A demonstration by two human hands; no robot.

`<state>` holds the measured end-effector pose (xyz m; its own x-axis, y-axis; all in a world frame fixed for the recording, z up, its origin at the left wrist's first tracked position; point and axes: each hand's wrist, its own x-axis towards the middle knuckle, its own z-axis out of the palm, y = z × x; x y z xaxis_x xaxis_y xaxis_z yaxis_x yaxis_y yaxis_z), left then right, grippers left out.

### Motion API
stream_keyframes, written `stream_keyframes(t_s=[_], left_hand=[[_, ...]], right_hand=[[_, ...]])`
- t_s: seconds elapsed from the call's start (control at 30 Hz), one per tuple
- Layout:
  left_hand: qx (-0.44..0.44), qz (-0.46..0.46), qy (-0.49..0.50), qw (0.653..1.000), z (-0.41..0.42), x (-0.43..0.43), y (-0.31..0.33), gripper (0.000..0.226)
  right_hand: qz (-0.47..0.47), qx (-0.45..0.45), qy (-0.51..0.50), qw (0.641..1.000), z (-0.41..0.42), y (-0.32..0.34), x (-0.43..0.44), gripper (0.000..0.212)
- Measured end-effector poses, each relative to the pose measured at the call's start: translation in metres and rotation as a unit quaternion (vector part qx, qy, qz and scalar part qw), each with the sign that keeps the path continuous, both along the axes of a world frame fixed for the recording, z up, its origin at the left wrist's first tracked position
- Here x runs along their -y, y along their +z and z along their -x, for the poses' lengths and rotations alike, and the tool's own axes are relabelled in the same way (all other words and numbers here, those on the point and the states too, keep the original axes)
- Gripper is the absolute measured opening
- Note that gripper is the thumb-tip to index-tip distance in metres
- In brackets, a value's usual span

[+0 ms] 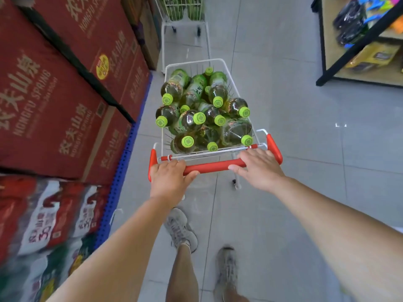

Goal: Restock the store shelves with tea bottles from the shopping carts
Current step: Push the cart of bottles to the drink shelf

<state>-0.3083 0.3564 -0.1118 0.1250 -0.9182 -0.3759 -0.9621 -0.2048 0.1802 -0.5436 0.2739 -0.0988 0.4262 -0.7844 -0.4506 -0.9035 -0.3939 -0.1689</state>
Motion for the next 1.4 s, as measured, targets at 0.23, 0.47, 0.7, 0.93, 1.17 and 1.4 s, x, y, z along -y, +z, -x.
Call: stream_keyframes(t_s=[0.23, 0.47, 0.7, 0.93, 1.17, 1.4], left_hand=[[-0.029, -0.013, -0.007, 0.999, 0.068, -0.125, 0.004, 0.046], [-0.026, -0.025, -0.052, 0.998, 0.122, -0.255, 0.008, 0.049], [-0.018, -0.048, -0.085, 0.995, 0.174, -0.387, 0.009, 0.051], [-0.005, -0.041, -0.102, 0.994, 0.228, -0.521, 0.008, 0.049], [-0.019, -0.038, -0.112, 0.993, 0.274, -0.651, 0.008, 0.049], [-0.013, -0.044, -0.146, 0.988, 0.305, -0.781, 0.007, 0.048]], right_hand=[[-0.006, -0.011, -0.025, 1.0, 0.07, 0.003, -0.132, 0.046], [-0.014, -0.01, -0.065, 0.998, 0.127, 0.006, -0.278, 0.048], [-0.021, -0.014, -0.1, 0.995, 0.18, 0.008, -0.425, 0.046], [0.005, -0.005, -0.109, 0.994, 0.236, 0.004, -0.57, 0.046], [0.003, -0.022, -0.123, 0.992, 0.286, -0.001, -0.707, 0.049], [0.001, -0.004, -0.156, 0.988, 0.317, 0.003, -0.85, 0.05]])
